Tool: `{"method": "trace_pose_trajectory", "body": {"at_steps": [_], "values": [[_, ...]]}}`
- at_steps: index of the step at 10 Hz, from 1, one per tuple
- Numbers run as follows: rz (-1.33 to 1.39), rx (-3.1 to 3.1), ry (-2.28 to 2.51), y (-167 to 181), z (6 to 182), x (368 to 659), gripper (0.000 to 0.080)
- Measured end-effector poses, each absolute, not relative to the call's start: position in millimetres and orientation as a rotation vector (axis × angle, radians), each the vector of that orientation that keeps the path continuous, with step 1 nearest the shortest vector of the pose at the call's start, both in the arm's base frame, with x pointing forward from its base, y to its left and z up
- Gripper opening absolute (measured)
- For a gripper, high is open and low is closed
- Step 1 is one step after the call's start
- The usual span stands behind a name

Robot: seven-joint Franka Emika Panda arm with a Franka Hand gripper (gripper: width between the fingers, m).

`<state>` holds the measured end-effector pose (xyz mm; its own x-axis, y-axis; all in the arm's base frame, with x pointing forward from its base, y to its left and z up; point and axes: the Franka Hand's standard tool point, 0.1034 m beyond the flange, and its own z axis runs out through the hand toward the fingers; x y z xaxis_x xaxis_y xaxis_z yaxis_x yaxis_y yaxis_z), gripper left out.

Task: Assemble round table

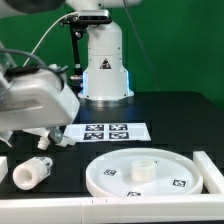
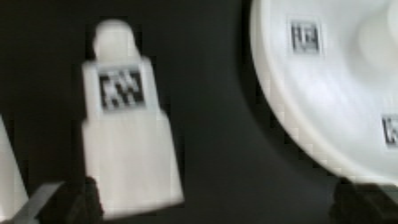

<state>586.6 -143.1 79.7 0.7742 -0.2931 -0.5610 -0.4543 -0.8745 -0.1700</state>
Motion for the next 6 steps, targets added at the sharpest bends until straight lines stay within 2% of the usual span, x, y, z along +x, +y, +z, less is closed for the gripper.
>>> {"method": "trace_pose_trajectory", "body": {"at_steps": [1,2,6], "values": [[0.821,-2.674,0.611,-145,74.5,599,0.0649],[0.733,-2.719,0.612,-143,69.5,610,0.0649],[0.757,-2.709,0.606,-144,67.3,602,0.0649]]}}
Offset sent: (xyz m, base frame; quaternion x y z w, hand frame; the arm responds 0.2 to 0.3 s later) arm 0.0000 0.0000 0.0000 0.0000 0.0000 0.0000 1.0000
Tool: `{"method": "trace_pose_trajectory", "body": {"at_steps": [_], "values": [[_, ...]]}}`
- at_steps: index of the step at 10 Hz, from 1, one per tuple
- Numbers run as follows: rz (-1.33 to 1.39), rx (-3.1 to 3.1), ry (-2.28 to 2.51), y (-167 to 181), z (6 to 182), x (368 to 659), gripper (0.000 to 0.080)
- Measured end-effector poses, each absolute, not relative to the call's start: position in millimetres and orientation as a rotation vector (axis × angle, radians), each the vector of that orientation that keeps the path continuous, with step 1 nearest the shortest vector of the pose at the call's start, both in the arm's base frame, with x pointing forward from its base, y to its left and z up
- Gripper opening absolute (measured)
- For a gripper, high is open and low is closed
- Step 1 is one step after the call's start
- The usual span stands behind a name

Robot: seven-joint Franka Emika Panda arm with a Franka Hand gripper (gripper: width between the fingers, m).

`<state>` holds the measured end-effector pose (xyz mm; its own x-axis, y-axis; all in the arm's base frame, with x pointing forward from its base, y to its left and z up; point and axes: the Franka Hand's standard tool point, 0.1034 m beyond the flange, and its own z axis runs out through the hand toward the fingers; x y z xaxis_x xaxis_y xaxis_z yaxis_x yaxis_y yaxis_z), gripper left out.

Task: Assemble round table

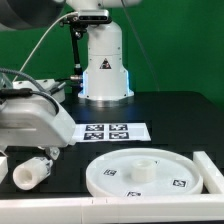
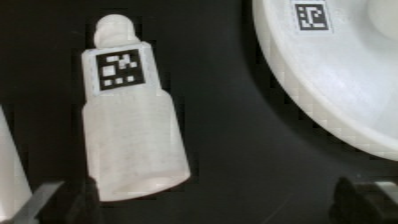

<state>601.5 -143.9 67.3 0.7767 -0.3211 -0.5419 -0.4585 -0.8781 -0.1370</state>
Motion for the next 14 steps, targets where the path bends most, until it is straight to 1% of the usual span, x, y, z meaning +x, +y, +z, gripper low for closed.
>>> {"method": "trace_pose_trajectory", "body": {"at_steps": [1,2,5,6,7,8,9,11,12,14], "values": [[0.837,-2.709,0.464,-146,60.0,591,0.0649],[0.839,-2.718,0.425,-148,52.8,595,0.0649],[0.838,-2.718,0.428,-149,53.8,594,0.0649],[0.919,-2.678,0.433,-153,54.8,583,0.0649],[1.018,-2.627,0.453,-159,56.2,578,0.0649],[1.031,-2.629,0.464,-157,65.6,584,0.0649],[1.038,-2.629,0.510,-148,68.2,581,0.0649],[1.032,-2.620,0.501,-147,68.0,571,0.0649],[1.043,-2.614,0.504,-148,64.9,569,0.0649],[1.131,-2.568,0.535,-155,45.1,557,0.0649]]}}
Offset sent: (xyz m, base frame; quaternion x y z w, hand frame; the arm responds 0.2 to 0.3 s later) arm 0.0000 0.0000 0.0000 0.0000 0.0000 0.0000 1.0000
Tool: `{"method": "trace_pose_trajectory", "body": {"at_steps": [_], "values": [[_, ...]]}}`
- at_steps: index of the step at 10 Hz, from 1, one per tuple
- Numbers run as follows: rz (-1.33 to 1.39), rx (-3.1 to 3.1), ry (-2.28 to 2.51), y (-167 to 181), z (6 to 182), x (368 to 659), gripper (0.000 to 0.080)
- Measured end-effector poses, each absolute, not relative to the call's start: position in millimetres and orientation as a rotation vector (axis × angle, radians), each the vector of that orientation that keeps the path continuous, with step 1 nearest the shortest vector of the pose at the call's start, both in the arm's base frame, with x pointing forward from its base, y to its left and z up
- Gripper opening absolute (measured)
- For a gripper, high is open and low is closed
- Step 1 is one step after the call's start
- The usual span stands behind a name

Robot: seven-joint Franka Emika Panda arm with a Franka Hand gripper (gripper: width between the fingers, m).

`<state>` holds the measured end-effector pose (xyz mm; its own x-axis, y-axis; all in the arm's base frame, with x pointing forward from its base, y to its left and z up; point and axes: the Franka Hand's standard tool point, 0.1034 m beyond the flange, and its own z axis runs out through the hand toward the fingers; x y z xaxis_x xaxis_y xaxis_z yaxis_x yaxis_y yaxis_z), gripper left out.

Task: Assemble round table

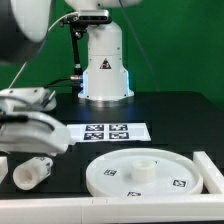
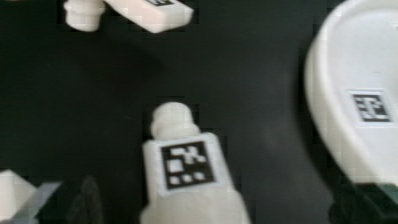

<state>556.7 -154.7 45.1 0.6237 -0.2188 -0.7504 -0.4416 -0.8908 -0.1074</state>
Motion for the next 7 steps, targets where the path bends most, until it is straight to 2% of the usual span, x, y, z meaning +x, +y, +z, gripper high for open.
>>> {"method": "trace_pose_trajectory", "body": {"at_steps": [2,4,7], "values": [[1.146,-2.560,0.550,-151,38.4,549,0.0649],[1.166,-2.555,0.557,-153,21.5,545,0.0649],[1.163,-2.563,0.556,-153,16.4,545,0.0649]]}}
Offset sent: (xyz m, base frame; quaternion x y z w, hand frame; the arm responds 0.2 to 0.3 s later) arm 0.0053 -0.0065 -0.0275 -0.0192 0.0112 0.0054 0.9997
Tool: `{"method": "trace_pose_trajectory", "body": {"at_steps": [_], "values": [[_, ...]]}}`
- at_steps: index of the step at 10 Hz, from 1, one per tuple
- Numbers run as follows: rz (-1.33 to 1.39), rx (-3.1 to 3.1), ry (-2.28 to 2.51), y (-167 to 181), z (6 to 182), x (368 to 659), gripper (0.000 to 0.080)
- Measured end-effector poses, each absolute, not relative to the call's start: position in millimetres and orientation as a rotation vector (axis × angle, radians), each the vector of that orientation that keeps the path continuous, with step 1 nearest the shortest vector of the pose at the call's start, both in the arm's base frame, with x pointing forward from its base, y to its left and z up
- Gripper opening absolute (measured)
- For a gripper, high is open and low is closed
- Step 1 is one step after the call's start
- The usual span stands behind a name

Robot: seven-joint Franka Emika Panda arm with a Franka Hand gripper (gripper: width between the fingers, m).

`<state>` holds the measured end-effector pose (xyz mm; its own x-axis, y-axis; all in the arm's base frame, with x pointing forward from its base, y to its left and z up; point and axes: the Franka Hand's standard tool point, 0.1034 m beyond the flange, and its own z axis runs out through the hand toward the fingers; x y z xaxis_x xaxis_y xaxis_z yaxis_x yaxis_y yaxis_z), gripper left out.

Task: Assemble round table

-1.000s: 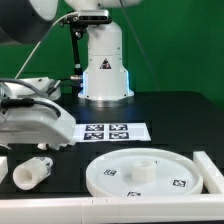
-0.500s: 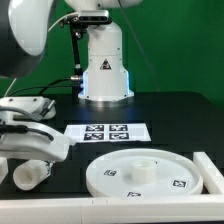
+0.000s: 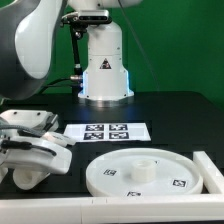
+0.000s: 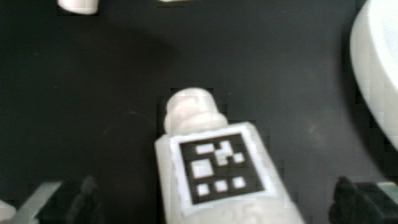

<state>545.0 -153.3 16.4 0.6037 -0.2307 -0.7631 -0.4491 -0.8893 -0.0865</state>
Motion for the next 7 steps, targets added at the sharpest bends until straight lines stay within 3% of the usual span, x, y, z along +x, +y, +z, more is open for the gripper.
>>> {"method": "trace_pose_trajectory", "body": {"at_steps": [7], "values": [[1.086,-2.625,0.494,-157,23.7,558,0.0649]]}}
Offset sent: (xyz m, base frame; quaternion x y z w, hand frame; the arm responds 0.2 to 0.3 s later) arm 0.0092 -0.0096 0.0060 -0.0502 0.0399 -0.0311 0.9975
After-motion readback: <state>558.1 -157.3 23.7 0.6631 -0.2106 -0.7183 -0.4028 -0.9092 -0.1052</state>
